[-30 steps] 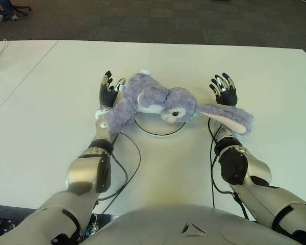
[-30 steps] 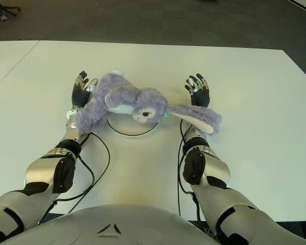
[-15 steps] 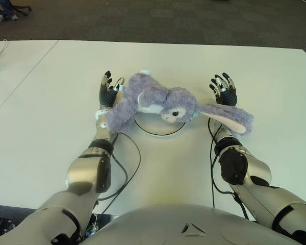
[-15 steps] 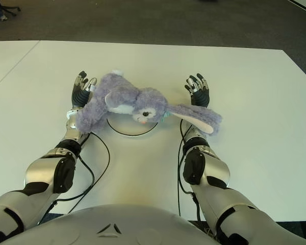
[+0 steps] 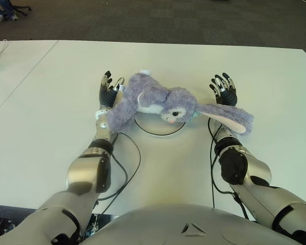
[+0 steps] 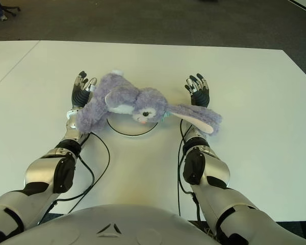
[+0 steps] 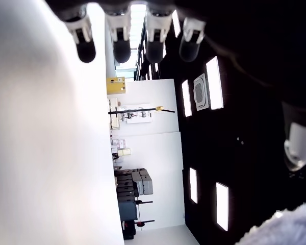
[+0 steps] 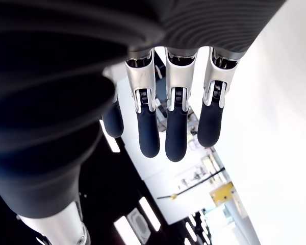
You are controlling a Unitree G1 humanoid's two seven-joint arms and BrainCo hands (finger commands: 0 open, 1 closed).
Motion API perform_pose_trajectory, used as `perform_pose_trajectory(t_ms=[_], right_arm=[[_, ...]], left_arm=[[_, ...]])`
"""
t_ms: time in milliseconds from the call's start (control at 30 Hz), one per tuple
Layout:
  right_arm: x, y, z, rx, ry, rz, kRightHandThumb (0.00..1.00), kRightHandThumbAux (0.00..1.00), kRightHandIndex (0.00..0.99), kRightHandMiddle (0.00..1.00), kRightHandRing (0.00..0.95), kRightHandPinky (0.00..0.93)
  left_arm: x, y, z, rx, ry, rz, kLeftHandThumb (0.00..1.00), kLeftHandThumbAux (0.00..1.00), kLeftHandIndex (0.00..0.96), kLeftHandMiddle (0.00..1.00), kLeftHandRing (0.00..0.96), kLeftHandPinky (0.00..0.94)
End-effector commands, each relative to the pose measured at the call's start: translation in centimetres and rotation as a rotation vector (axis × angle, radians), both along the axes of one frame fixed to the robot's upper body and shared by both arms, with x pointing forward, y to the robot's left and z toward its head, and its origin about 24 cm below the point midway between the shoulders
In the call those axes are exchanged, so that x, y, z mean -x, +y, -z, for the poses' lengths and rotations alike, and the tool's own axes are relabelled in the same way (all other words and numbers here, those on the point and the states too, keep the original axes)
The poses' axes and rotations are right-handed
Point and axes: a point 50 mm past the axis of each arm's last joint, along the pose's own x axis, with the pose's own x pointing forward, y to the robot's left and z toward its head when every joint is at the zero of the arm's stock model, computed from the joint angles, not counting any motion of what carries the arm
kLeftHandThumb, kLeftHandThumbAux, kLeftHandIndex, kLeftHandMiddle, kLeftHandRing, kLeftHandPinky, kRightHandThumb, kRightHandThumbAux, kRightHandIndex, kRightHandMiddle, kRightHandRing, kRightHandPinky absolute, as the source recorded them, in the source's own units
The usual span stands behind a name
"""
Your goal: Put the doll into the plate.
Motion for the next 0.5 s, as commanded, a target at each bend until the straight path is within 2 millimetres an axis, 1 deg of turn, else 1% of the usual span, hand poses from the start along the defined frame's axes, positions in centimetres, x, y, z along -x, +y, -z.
perform_pose_trajectory(t_ms=[33, 200, 333, 500], right_arm=[[8.24, 2.64, 9.94, -0.191, 0.421, -0.005, 0.142, 0.804, 0.2, 0.287, 0.287, 0.279], [8.31, 2.74, 9.99, -0.181, 0.426, -0.009, 0.145, 0.806, 0.199, 0.288, 0.291, 0.285], [8.36, 2.78, 10.02, -0.166, 0.432, -0.019, 0.145, 0.799, 0.197, 0.287, 0.287, 0.269], [8.42, 2.82, 10.1, -0.152, 0.443, -0.031, 0.145, 0.794, 0.197, 0.286, 0.289, 0.283]], left_arm=[[7.61, -1.31, 8.67, 0.039, 0.408, 0.009, 0.0, 0.476, 0.0, 0.0, 0.0, 0.0], [7.73, -1.17, 8.79, 0.047, 0.417, 0.006, 0.0, 0.482, 0.0, 0.0, 0.0, 0.0], [7.78, -1.09, 8.85, 0.051, 0.423, 0.004, 0.0, 0.481, 0.0, 0.0, 0.0, 0.0], [7.77, -0.94, 8.83, 0.052, 0.422, -0.005, 0.0, 0.471, 0.0, 0.0, 0.0, 0.0]])
